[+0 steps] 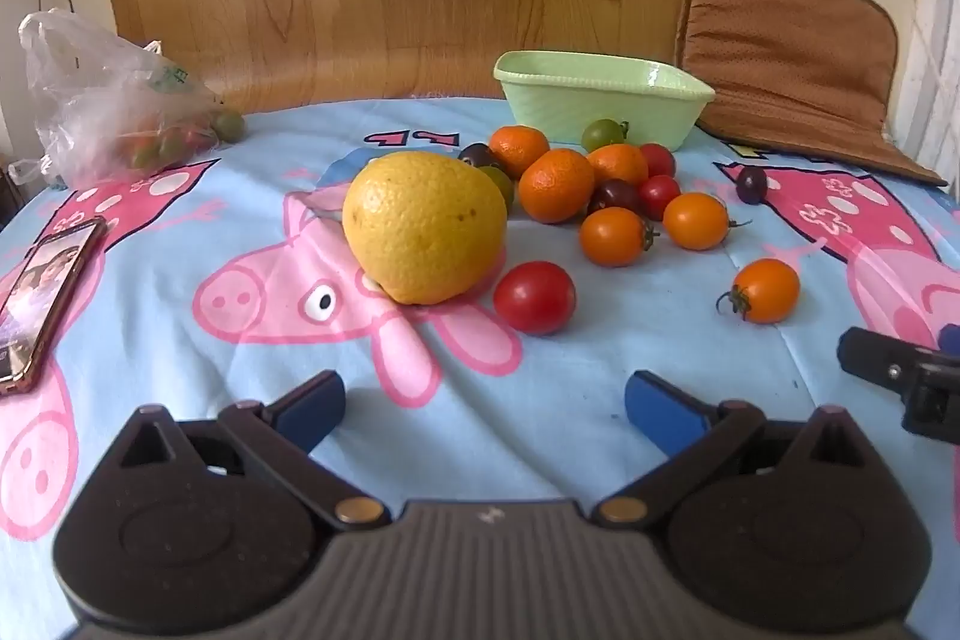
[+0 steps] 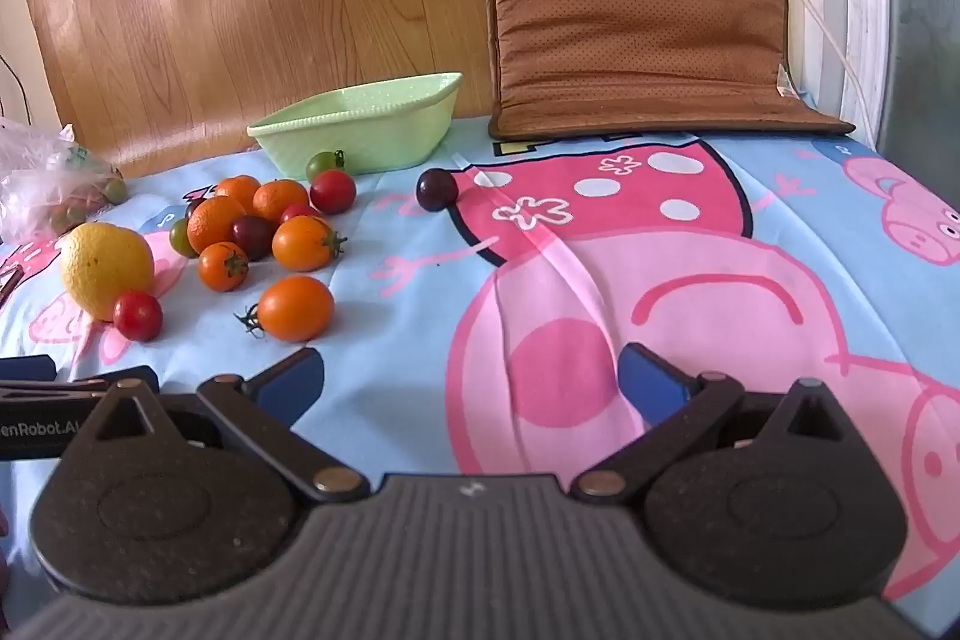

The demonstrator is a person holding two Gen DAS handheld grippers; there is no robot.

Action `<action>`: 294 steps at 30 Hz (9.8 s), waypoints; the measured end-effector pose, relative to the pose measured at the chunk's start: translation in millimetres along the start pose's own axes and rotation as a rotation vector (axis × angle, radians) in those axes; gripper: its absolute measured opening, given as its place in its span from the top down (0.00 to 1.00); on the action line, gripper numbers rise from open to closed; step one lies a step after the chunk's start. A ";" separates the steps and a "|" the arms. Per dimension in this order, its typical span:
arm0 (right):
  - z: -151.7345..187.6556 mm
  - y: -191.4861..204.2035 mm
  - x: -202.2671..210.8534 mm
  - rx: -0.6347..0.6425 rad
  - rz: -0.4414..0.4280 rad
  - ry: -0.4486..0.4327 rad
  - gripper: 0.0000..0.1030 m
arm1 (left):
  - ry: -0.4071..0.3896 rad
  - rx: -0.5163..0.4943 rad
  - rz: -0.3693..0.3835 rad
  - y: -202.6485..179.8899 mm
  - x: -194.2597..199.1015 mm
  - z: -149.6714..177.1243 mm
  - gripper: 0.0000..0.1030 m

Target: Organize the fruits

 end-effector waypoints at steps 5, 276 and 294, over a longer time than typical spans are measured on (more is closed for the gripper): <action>0.3 0.4 0.3 0.009 0.006 0.000 0.00 | -0.012 0.002 0.147 16.5 9.0 -1.7 0.00; -13.3 28.5 -3.0 0.115 -0.309 -0.060 0.48 | -0.015 -0.049 0.210 8.5 -20.8 -33.5 0.24; -17.5 38.6 -9.2 0.195 -0.299 -0.043 0.46 | -0.012 -0.081 0.252 -1.0 -22.9 -34.6 0.37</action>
Point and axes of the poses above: each gripper's, at about its wrist camera, not at the fingertips, and x roughly against the way its jaws point, y to its left, z to its underside, the point moved 7 cm from there along -x, roughly the way its jaws point, and after that the axes turned 10 degrees about x, right-handed, at the moved point
